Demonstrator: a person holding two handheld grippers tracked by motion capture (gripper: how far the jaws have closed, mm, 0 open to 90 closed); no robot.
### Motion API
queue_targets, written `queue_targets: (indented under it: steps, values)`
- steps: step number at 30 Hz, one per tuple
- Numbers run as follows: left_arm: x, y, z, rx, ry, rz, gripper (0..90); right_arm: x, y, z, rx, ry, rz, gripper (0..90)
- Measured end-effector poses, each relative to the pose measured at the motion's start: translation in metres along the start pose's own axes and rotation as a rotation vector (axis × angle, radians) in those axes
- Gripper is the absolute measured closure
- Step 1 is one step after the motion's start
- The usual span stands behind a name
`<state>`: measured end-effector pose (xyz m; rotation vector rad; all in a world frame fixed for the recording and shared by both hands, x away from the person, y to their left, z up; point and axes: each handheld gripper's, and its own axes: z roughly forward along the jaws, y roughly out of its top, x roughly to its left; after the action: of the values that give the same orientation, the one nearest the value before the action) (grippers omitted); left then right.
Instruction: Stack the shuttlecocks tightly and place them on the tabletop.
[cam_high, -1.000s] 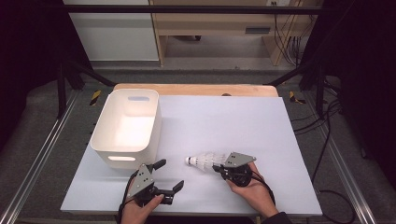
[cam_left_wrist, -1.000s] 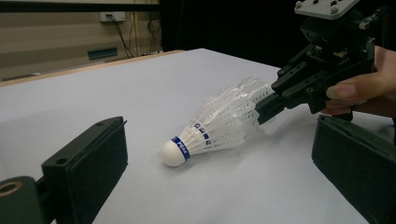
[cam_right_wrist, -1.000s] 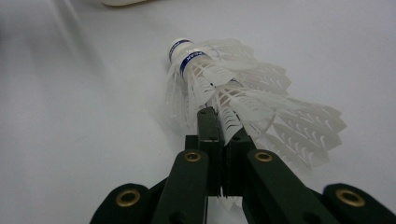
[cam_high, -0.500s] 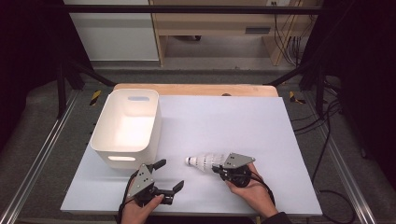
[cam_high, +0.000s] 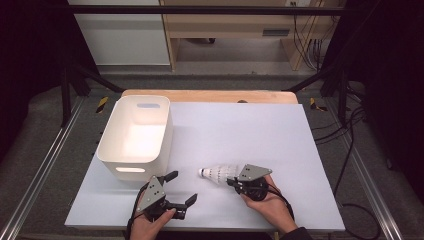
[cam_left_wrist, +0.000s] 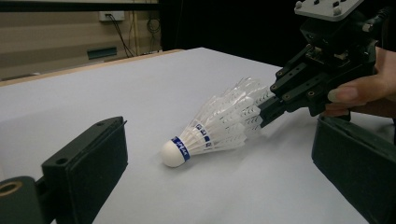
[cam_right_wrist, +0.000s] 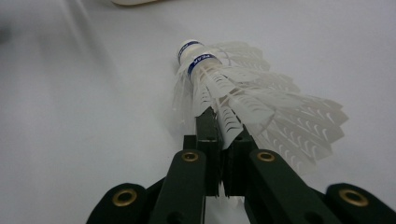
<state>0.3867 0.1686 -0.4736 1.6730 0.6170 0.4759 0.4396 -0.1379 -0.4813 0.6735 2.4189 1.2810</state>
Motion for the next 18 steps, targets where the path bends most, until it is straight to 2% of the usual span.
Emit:
queue_targets:
  steps: [18]
  values:
    - [-0.0003, 0.0000, 0.0002, 0.000, -0.001, 0.001, 3.3, 0.0025, 0.0022, 0.0035, 0.006, -0.003, -0.021, 88.7]
